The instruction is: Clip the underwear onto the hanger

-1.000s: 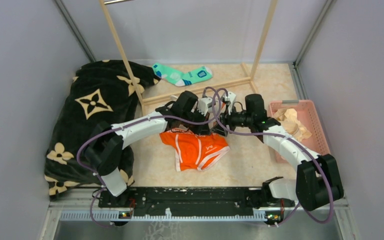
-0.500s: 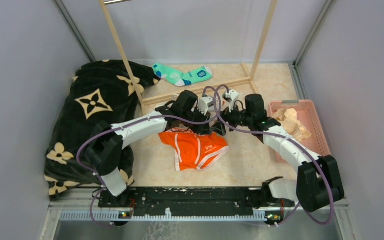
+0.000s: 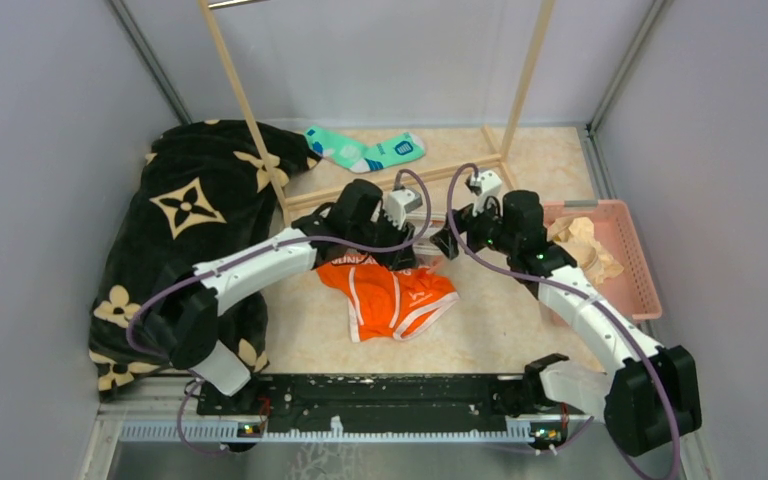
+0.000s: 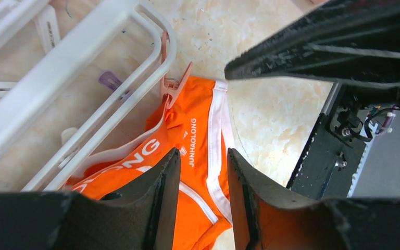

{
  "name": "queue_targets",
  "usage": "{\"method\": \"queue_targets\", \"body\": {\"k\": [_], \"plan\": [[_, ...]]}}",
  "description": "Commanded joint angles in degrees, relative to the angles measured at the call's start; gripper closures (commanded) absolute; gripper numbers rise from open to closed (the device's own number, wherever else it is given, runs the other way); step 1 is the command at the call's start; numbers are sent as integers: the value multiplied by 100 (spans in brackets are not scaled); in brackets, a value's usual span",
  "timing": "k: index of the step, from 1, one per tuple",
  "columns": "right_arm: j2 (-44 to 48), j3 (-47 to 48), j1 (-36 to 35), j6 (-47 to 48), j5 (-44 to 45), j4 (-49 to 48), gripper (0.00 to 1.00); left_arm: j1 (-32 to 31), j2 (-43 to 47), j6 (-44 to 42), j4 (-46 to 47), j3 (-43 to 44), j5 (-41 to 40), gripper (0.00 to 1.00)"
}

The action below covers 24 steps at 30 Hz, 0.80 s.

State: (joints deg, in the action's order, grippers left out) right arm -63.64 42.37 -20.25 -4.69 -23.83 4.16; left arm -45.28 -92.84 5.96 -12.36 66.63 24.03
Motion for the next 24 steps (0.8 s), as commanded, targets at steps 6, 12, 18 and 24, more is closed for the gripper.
{"method": "queue_targets", "body": {"k": [6, 12, 18, 24], "plan": [[718, -518, -49, -749, 873, -766, 18, 38, 1518, -33, -118, -252, -1239, 53], [918, -566, -47, -2234, 2051, -434, 13, 229, 2134, 145, -2, -293, -2297, 41], [652, -797, 405, -3691, 1626, -676, 14, 369, 2183, 368, 116, -347, -2615, 38], [-196, -945, 825, -4551, 769, -1288, 27, 370, 2185, 405, 141, -389, -2624, 38]]}}
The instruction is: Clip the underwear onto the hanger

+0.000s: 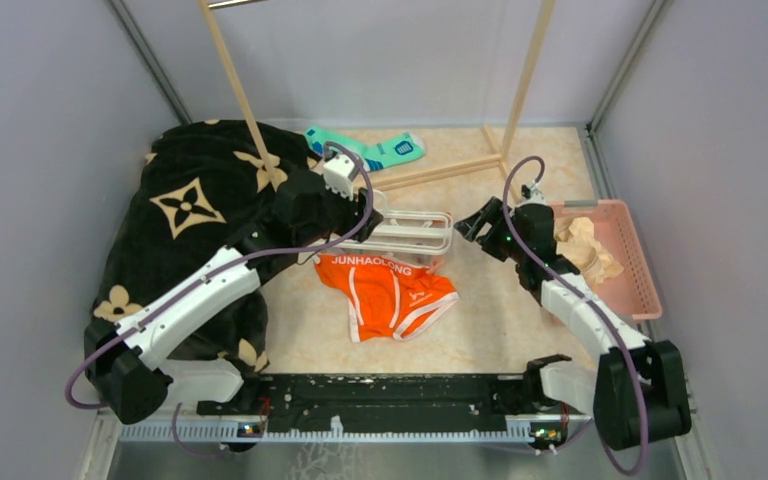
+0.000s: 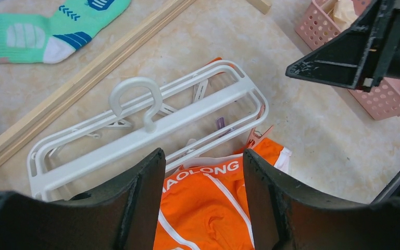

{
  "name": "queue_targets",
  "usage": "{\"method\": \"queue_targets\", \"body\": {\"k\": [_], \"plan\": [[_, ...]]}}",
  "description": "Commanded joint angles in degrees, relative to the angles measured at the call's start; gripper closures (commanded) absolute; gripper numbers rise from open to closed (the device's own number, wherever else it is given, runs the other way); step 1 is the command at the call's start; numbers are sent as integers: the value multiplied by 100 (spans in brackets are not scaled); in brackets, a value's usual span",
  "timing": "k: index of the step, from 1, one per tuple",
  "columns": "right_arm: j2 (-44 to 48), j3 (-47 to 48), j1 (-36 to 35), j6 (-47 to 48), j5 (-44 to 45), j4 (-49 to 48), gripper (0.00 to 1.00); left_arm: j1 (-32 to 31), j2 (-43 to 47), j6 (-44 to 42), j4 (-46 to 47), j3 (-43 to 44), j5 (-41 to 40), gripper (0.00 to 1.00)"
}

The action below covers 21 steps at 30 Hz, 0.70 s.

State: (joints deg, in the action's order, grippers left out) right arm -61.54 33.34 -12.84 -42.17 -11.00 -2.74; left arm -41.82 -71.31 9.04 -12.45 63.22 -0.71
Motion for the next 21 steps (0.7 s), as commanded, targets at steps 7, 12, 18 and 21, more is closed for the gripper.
{"method": "queue_targets", "body": {"k": [7, 12, 18, 21], "plan": [[-1294, -89, 102, -1259, -1128, -1579, 35, 34, 38, 47, 132, -117, -149, 38], [-1658, -82, 108, -1379, -967, -1814, 43, 34, 30, -5, 102, -126, -140, 38], [-2169, 48, 112, -1419, -1110, -2142, 53, 34, -22, -80, 55, -66, -120, 39], [-2369, 7, 112, -1496, -1174, -2394, 54, 34, -49, -91, 23, -49, -93, 40]]}}
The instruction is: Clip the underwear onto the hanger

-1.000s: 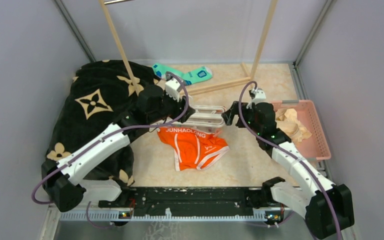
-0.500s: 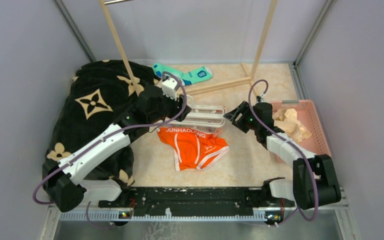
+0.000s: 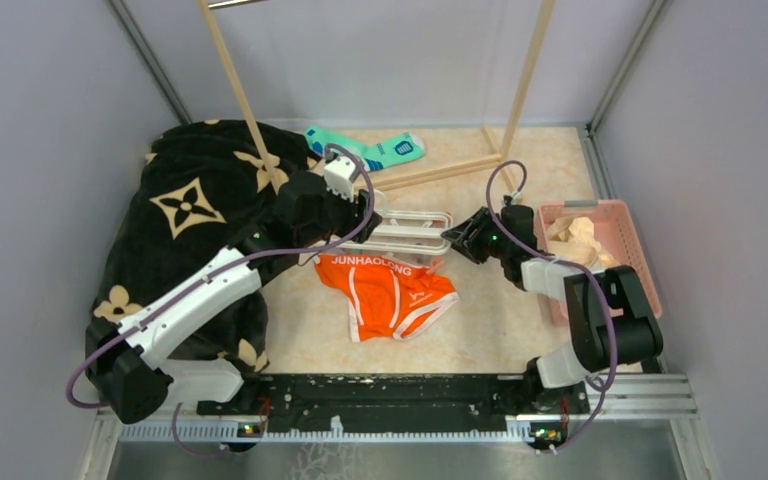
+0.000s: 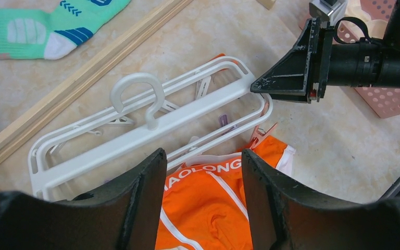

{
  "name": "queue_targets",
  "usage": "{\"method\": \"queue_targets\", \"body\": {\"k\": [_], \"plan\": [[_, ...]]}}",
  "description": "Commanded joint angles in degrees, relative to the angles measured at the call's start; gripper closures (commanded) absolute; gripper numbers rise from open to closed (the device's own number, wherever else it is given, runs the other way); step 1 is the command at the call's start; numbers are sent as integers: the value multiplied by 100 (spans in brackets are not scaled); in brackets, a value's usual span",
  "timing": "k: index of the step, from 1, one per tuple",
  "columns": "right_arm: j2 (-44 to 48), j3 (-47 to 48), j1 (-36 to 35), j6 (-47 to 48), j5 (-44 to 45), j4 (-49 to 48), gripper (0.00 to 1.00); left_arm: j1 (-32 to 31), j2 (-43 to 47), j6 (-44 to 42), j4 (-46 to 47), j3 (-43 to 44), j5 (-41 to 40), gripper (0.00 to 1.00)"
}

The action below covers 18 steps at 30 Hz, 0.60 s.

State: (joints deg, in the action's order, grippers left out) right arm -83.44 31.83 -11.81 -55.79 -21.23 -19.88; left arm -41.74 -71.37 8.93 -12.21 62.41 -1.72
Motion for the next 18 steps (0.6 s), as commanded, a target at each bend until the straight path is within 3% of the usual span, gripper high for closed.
{"method": "queue_targets", "body": {"k": [1, 10, 18], "plan": [[-232, 130, 12, -167, -167, -856, 54, 23, -43, -86, -13, 34, 26, 40], [-831, 54, 17, -476, -698, -2150, 63, 25, -84, -92, -23, 71, 74, 40], [-1073, 55, 19, -525, -814, -2369, 65, 25, -137, -99, -76, 148, 134, 41]]}}
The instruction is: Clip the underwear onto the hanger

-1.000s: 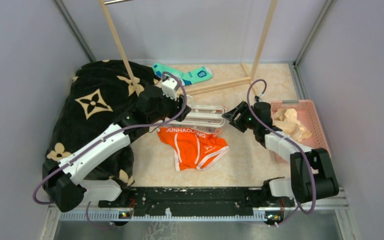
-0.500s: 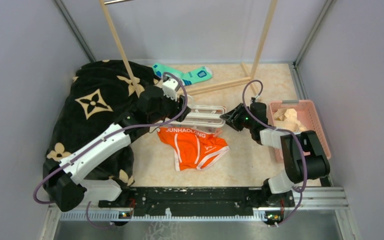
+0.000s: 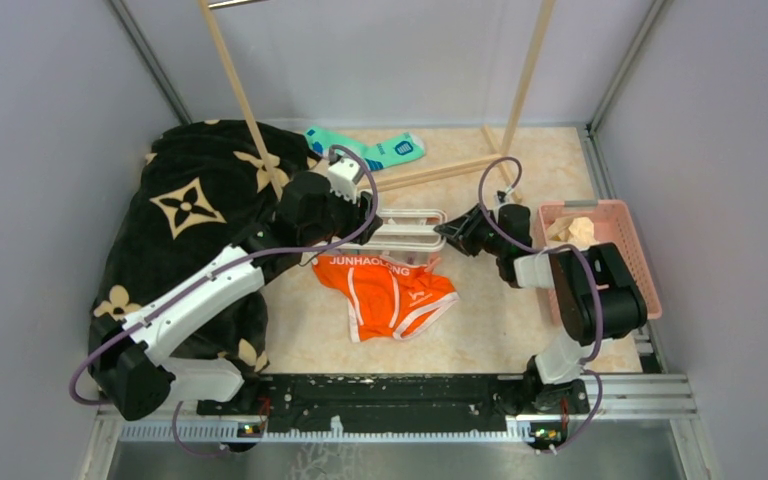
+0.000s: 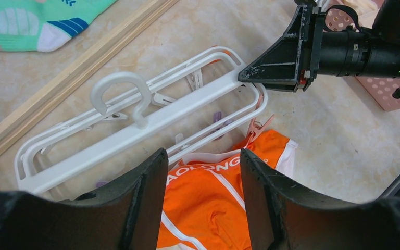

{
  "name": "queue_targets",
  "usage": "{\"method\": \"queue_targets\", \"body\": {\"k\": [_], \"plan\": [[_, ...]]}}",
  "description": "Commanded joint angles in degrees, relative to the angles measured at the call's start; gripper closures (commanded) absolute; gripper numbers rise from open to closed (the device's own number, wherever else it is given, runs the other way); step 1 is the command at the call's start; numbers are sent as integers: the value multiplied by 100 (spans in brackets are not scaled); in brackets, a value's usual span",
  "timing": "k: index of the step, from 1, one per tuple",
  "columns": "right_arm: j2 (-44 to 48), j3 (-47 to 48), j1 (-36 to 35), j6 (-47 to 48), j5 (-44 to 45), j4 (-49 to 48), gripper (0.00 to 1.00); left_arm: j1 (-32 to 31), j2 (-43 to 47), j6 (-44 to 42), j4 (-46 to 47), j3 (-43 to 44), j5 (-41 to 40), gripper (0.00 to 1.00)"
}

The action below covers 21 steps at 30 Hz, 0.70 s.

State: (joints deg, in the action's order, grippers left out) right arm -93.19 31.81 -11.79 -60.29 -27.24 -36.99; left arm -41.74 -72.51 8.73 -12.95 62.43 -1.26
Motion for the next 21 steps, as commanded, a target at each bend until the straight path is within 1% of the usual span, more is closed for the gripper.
{"method": "queue_targets", "body": {"k": [1, 6, 10, 21], "plan": [[-107, 68, 19, -84, -241, -705, 64, 24, -24, -77, -5, 146, 92, 41], [-472, 102, 49, -190, -341, -936, 62, 25, -17, -60, -32, 137, 108, 42], [-651, 222, 74, -226, -401, -1030, 59, 25, 1, -55, -45, 148, 116, 43], [-917, 423, 90, -387, -495, -1275, 60, 21, 25, -60, -100, 158, 95, 44]]}}
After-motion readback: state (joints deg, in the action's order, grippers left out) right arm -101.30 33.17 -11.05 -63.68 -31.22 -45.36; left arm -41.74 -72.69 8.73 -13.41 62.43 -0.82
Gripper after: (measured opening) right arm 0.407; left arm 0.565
